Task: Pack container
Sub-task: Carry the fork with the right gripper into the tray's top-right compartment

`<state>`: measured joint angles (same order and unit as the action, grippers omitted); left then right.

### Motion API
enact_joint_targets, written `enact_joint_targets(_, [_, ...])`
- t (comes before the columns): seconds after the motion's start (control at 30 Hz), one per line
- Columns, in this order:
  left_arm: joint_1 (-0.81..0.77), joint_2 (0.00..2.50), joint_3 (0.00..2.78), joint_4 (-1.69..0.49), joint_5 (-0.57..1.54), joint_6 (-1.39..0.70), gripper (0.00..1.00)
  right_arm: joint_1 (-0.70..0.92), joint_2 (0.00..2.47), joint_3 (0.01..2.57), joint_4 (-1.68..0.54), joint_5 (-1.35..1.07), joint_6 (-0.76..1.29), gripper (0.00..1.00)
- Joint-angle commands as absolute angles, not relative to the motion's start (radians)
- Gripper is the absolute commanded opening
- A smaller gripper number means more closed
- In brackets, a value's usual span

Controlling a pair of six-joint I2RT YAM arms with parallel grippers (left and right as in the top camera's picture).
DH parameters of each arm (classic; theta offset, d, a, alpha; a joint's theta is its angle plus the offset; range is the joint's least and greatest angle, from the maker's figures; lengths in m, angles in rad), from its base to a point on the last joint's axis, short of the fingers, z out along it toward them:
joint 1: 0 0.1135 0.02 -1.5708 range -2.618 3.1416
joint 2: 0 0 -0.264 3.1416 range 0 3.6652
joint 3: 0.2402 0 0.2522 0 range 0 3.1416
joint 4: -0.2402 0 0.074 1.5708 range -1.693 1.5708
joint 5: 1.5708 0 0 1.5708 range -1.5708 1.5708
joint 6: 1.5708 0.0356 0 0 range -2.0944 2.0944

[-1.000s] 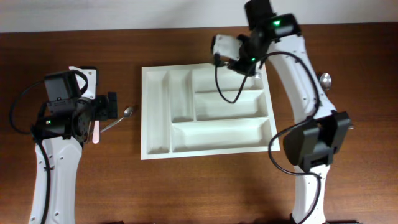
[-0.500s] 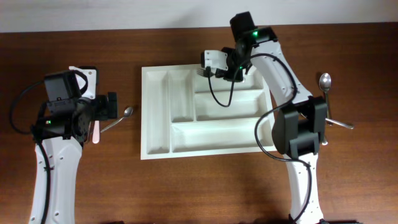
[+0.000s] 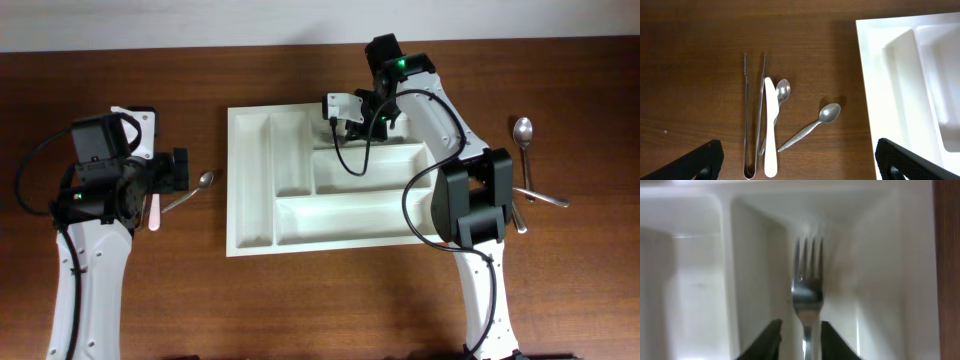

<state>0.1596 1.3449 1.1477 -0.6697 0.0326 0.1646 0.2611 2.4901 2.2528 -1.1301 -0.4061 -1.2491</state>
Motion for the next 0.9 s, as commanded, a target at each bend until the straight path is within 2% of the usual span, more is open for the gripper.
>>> enact_joint_targets(0.0, [0.163,1.349,1.165,-0.671,0.026,0.178,0.99,0.245,2.400,2.315,-1.153,-0.385,-1.117,0.35])
enact_joint_targets(0.03, [0.163,1.349,1.165,-0.671,0.026,0.178,0.99,0.229,2.365,2.348,-1.174,-0.371,-1.038,0.42])
enact_joint_targets(0.2, [0.163,1.349,1.165,-0.671,0.026,0.178,0.99,0.121,2.233,2.483,-1.287,-0.362,-0.713,0.63])
enact_joint_targets(0.27, [0.163,1.349,1.165,-0.671,0.026,0.178,0.99,0.049,2.185,2.528,-1.335,-0.363,-0.617,0.68])
enact_joint_targets(0.43, [0.163,1.349,1.165,-0.671,0.026,0.178,0.99,-0.212,2.143,2.540,-1.354,-0.362,-0.420,0.68])
enact_joint_targets(0.57, [0.163,1.349,1.165,-0.671,0.026,0.178,0.99,-0.380,2.197,2.469,-1.359,-0.363,-0.219,0.63])
enact_joint_targets(0.63, [0.163,1.349,1.165,-0.671,0.026,0.178,0.99,-0.428,2.223,2.409,-1.380,-0.365,-0.154,0.63])
enact_joint_targets(0.87, [0.163,1.349,1.165,-0.671,0.026,0.178,0.99,-0.456,2.240,2.104,-1.361,-0.336,-0.172,0.63])
